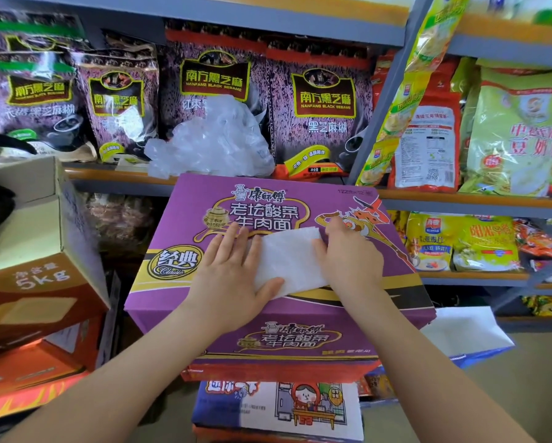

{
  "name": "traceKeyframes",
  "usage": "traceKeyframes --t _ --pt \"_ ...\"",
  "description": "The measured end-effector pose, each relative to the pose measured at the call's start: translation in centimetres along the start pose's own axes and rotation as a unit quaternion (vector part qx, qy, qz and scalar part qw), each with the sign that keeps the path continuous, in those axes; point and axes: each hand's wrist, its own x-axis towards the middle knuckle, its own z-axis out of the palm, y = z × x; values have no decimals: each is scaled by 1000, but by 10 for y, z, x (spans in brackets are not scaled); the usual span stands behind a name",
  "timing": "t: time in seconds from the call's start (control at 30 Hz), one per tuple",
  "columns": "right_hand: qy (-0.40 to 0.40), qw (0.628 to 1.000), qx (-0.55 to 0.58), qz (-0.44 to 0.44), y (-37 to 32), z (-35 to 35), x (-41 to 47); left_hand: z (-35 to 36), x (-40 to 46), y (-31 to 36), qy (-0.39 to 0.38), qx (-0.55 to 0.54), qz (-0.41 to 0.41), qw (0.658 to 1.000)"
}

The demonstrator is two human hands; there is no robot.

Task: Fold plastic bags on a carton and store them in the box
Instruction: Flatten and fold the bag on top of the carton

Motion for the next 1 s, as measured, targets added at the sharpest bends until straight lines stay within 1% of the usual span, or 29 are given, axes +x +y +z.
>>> traceKeyframes --t 0.03,0.1,0.13,0.17,0.2,0.27,0.3,0.37,0.53,0.6,0.63,0.67,0.73,0.8,0.83,0.9,0.97,1.0 --pt "53 997 -12 -55 -1 0 -3 -3 0 0 2 6 1 1000" --pt "137 971 -26 -193 -9 4 -9 -3 0 -1 -22 -5 -4 1000" --pt "144 954 -25 -262 -12 9 -10 -3 0 -2 -32 -21 -8 999" --pt "104 945 -18 -309 -15 13 -12 -3 1 -3 -34 -32 -8 999" --pt "27 945 -3 -326 -18 16 -14 -3 1 -4 -31 -34 -3 999" --pt "-86 947 19 -309 -15 18 -11 -3 -1 -5 -22 -27 2 999" --pt "-114 948 14 -296 -11 20 -7 -2 -1 -6 -19 -27 1 999" --pt "-129 949 -9 -286 -1 23 0 -1 -2 -4 -27 -29 -1 999" --pt "-172 957 4 -232 17 22 6 -5 0 -3 -44 -11 -9 999" --pt "-174 959 2 -226 20 21 4 -5 -1 -4 -40 -18 -9 999" --pt "-174 959 4 -222 21 20 3 -5 -2 -5 -24 -26 1 999" --pt "-174 960 6 -219 21 19 1 -5 -1 -7 2 -29 28 999" --pt "-172 962 8 -213 24 17 -2 -7 3 -13 56 -31 127 990" --pt "-172 962 8 -211 28 17 -5 -6 9 -18 59 -4 235 970" --pt "-175 962 8 -210 30 16 -7 -5 11 -20 48 4 265 963" --pt "-190 961 16 -200 32 12 -10 -7 12 -22 12 7 275 961" --pt "-200 961 49 -184 32 7 -11 -7 11 -24 -20 0 256 967" --pt "-191 963 71 -177 31 5 -10 -5 11 -26 -30 -8 245 969"
